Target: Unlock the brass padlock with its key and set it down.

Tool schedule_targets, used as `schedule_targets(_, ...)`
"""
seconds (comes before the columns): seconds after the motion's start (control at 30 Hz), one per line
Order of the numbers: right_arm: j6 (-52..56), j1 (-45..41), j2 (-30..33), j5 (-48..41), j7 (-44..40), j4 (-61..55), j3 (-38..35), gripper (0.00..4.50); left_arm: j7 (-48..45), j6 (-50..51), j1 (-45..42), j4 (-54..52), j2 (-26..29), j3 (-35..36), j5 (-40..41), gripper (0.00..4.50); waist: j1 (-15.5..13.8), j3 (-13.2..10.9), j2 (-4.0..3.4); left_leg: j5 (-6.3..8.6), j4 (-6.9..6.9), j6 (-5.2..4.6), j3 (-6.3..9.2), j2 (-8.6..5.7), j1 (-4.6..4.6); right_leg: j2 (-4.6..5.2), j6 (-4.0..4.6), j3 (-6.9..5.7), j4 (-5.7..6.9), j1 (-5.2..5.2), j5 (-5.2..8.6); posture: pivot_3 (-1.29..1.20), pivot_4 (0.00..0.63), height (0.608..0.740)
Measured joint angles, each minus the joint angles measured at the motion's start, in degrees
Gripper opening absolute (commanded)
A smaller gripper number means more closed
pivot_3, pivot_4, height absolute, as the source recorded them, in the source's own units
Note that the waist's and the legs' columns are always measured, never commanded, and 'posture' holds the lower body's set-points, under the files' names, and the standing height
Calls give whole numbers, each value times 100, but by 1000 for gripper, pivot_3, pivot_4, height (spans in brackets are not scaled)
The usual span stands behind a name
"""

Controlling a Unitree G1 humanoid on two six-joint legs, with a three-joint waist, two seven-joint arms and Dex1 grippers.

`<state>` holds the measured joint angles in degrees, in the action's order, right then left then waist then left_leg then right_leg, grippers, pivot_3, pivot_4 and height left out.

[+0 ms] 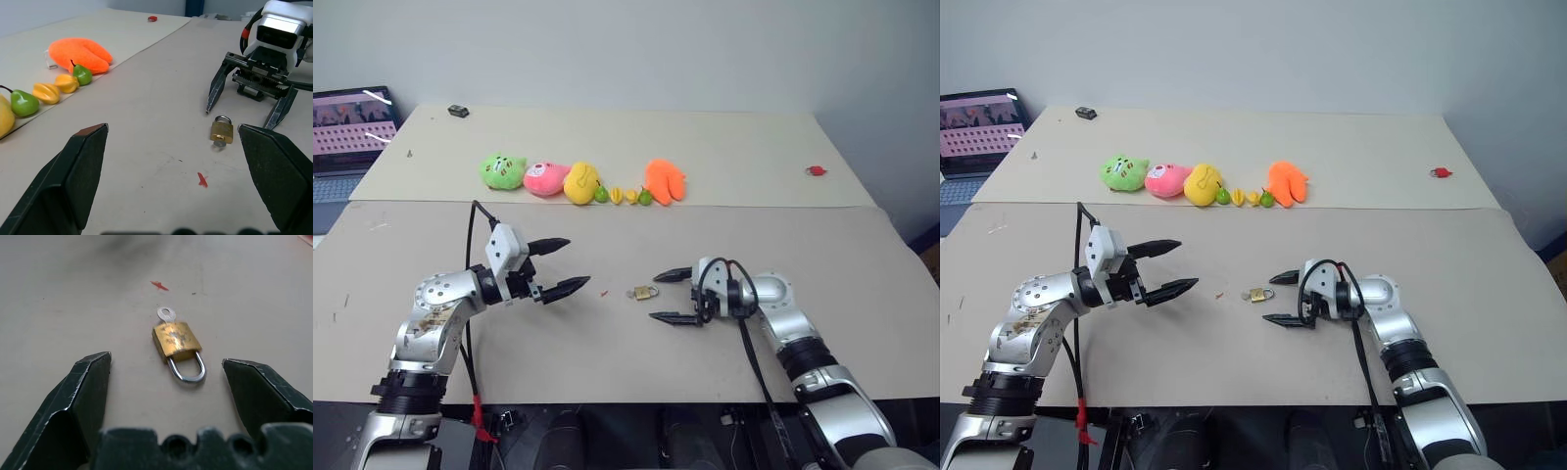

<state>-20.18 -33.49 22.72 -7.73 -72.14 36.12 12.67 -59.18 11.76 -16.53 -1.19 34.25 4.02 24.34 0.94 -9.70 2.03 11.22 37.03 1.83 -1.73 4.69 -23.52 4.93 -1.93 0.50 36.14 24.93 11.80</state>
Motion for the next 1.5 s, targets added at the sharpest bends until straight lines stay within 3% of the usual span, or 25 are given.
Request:
schedule_targets(0.37,-617,-708,-386,226,-156,1152,19,4232,329,182,392,-519,93,294,53,4500,-6,-1,-1,0,-2,0,-3,0,0,0,2,4,0,0,-1,0,150,722)
schedule_targets(0.5,-762,-748,-390,255,-213,1270,14,3082,385,232,446,-625,116,368,59,4500,-8,-1,-1,0,-1,1,-3,0,4,0,2,5,1,-4,-1,0,150,722)
schedule_targets(0.73,-824,-748,-341,259,-263,1297,2,3082,402,243,454,-684,117,370,64,4500,-9,-1,-1,0,-1,1,-3,-1,4,0,2,6,0,-5,-1,0,150,722)
schedule_targets(0.87,-826,-746,-307,263,-265,1297,1,2029,402,248,371,-679,116,367,63,4500,-13,-1,-1,0,-1,1,-3,-1,5,0,2,6,1,-5,-1,0,150,722)
schedule_targets(0.9,-826,-742,-280,262,-275,1292,0,1468,401,249,332,-676,115,365,63,4500,-13,-1,-1,0,-1,1,-3,-1,5,0,2,6,0,-6,-1,0,150,722)
schedule_targets(0.97,-829,-727,-246,249,-312,1257,-9,947,400,250,284,-661,115,360,63,4500,-11,-1,-1,0,-2,1,-3,-1,5,0,1,6,-1,-6,-1,0,150,722)
schedule_targets(1.3,-828,-677,-156,247,-360,1182,-22,912,399,250,171,-526,44,340,60,4500,-19,-1,-1,0,-1,1,-4,-1,9,0,1,6,-1,-11,-1,0,150,722)
schedule_targets(1.5,-606,-710,-68,303,102,1159,-166,912,417,402,102,-502,-83,252,119,4500,-19,-1,-1,-1,-1,2,-4,-2,11,0,2,7,1,-12,-1,0,150,722)
